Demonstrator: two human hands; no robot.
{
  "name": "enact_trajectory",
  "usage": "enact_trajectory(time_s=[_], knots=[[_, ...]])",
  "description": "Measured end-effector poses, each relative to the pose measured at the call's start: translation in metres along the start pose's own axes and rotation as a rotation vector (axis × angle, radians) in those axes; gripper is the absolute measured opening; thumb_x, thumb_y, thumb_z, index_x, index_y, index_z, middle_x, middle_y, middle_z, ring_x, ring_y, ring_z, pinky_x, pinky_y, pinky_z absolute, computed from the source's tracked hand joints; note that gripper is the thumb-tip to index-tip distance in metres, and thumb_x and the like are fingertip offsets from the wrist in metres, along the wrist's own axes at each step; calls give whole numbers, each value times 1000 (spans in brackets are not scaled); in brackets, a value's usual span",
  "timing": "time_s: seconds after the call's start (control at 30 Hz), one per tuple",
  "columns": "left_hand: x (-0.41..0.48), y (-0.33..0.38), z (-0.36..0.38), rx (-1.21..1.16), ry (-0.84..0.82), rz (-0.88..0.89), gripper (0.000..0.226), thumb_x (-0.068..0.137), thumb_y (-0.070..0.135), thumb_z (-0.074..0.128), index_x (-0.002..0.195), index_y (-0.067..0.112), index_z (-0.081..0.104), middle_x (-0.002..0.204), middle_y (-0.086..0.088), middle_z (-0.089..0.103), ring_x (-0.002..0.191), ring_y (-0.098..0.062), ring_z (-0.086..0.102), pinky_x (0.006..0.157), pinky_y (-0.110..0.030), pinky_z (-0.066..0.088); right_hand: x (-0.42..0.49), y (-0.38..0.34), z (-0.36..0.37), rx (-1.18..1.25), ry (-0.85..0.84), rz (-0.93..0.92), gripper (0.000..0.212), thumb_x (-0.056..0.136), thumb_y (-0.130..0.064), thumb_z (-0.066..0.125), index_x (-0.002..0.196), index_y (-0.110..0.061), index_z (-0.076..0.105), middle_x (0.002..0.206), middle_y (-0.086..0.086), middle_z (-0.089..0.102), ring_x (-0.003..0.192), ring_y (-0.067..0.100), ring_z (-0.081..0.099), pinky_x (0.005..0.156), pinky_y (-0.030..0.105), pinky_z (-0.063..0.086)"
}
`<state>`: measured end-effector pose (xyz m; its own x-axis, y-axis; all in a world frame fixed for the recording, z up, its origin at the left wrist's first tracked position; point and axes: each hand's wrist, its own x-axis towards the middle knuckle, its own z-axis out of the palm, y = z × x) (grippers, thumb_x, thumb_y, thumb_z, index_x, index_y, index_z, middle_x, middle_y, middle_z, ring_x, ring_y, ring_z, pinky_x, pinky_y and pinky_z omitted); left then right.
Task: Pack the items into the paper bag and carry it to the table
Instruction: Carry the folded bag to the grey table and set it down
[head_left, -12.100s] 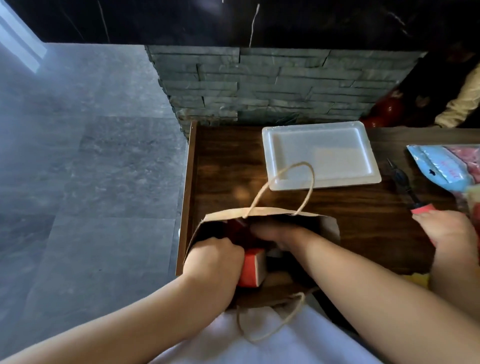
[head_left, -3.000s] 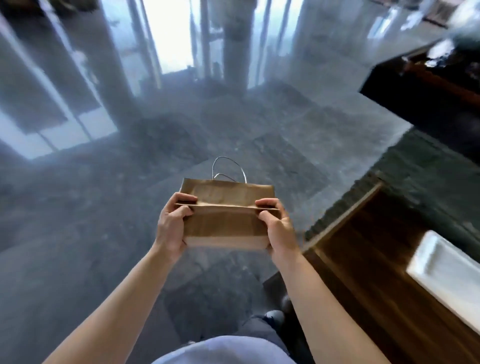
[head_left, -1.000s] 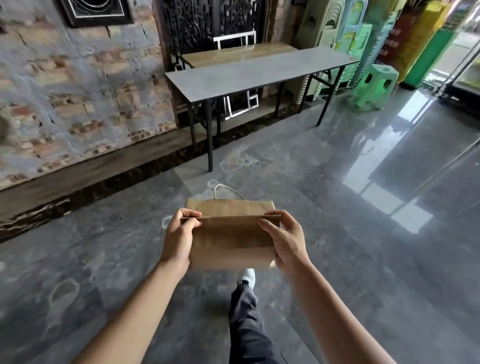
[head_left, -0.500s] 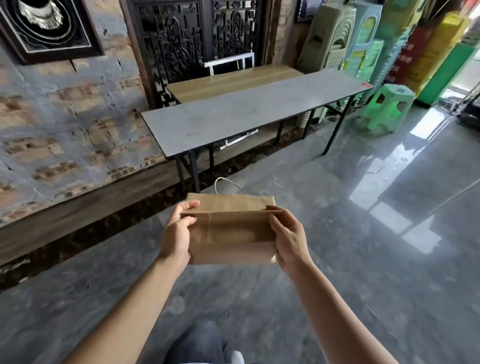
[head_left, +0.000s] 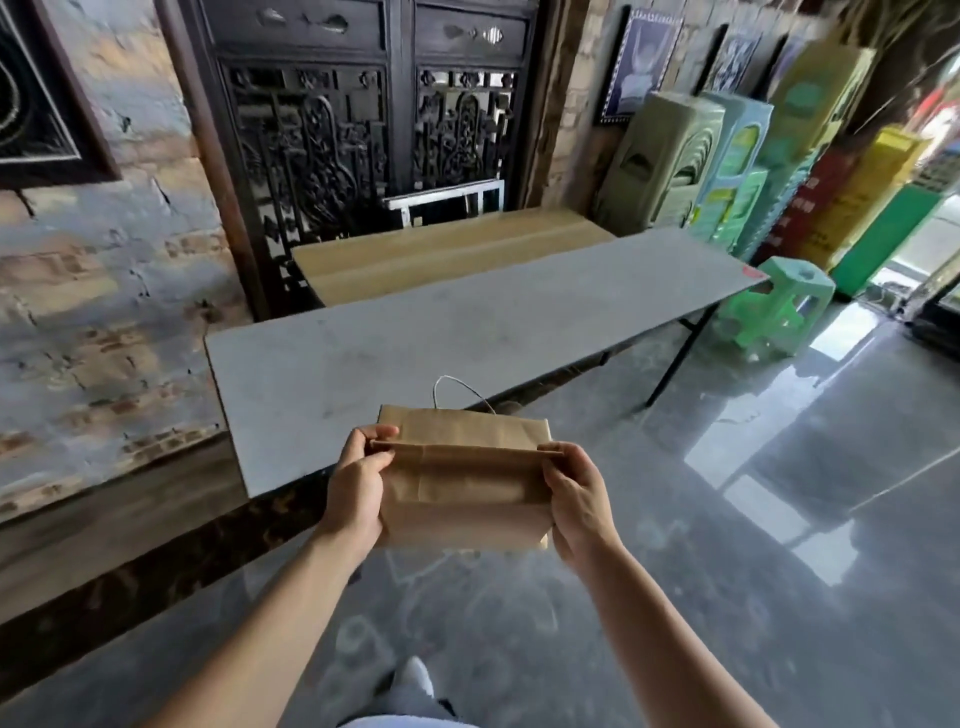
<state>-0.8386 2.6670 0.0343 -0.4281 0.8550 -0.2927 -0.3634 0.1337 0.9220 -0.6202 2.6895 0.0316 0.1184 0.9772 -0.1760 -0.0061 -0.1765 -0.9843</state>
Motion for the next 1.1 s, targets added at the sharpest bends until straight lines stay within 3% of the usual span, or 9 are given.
enact_trajectory(time_s=[0.1,0.2,0.37,0.5,0.63,0.73,0.97,1.1], knots=[[65,26,23,10,24,22,34,85,-4,44,84,24,64,102,-9,62,94,-28,55,82,-42,40,66,-27,25,-11,-32,-27,22,81,-15,51,80,-29,69,69,-18,63,70,7,51,66,29,38],[117,41,39,31,49,32,35,85,-2,45,84,26,65,100,-6,63,97,-29,56,85,-43,42,122,-40,47,-12,-60,-21,19,75,-21,51,82,-27,68,69,-18,63,65,1,51,65,28,38],[187,50,56,63,77,17,36,87,1,45,83,31,65,101,-6,64,97,-31,56,83,-45,44,194,-45,79,46,-83,48,18,75,-19,52,82,-25,67,74,-5,57,76,15,46,65,32,35],[228,54,70,42,139,1,36,87,1,45,83,30,64,99,-5,63,95,-31,56,80,-43,44,245,-58,96,33,-143,87,19,74,-17,51,79,-26,67,70,-6,57,77,18,45,70,34,33],[260,58,99,-46,195,-18,36,86,-1,45,81,29,64,106,-12,61,104,-36,55,93,-54,43,301,-84,101,5,-216,64,18,74,-15,50,78,-24,65,73,-3,57,75,16,46,67,32,33],[286,56,134,-80,235,2,34,85,-3,46,83,26,62,109,-12,61,114,-39,54,104,-56,36,351,-96,93,-30,-251,47,21,83,-7,48,83,-21,64,74,-2,57,73,14,47,64,31,34],[380,31,266,-122,304,-13,30,76,9,52,67,33,66,101,-7,62,104,-31,55,88,-44,37,518,-109,41,-74,-343,68,34,92,1,40,84,-22,65,69,-11,62,71,12,49,64,29,35],[435,13,361,-122,401,-3,28,71,11,53,65,34,67,91,3,64,98,-24,54,83,-39,36,629,-120,-9,-165,-432,46,26,92,-2,44,93,-17,65,82,-1,61,78,14,49,69,30,36]])
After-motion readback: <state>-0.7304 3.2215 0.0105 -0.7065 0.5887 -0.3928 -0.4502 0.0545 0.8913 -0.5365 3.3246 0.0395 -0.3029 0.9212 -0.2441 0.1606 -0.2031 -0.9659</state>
